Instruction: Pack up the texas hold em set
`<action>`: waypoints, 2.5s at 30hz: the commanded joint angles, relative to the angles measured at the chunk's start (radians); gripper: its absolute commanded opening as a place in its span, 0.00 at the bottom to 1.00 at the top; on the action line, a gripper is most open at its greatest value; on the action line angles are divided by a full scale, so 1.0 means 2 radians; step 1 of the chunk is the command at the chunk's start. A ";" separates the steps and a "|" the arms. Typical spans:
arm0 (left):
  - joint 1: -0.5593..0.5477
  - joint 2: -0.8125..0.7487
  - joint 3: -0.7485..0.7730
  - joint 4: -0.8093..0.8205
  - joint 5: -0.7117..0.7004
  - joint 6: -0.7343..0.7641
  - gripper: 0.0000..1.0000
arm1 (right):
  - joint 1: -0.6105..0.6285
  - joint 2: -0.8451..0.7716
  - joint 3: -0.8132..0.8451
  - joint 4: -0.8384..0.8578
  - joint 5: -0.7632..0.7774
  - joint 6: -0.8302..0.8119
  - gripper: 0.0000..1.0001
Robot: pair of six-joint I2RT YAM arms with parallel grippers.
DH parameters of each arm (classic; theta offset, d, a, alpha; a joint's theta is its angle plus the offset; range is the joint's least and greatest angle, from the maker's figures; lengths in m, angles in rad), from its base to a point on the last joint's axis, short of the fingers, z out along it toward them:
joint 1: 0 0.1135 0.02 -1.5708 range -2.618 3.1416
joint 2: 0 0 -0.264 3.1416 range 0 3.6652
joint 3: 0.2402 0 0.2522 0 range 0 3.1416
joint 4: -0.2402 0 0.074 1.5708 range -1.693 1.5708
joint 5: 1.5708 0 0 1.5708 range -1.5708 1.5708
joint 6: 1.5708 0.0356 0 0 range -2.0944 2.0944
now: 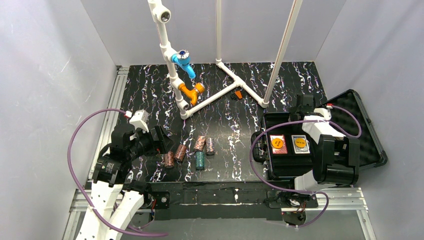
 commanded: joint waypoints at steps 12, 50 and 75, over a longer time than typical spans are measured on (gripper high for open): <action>0.004 -0.002 0.001 0.001 0.008 0.007 0.84 | -0.006 -0.036 0.015 -0.019 0.010 -0.023 0.79; 0.006 0.097 0.045 -0.059 -0.100 -0.024 0.98 | 0.001 -0.206 0.036 -0.150 -0.140 -0.250 0.98; -0.028 0.270 0.045 0.026 -0.020 0.079 0.86 | 0.026 -0.240 0.009 -0.125 -0.292 -0.299 0.98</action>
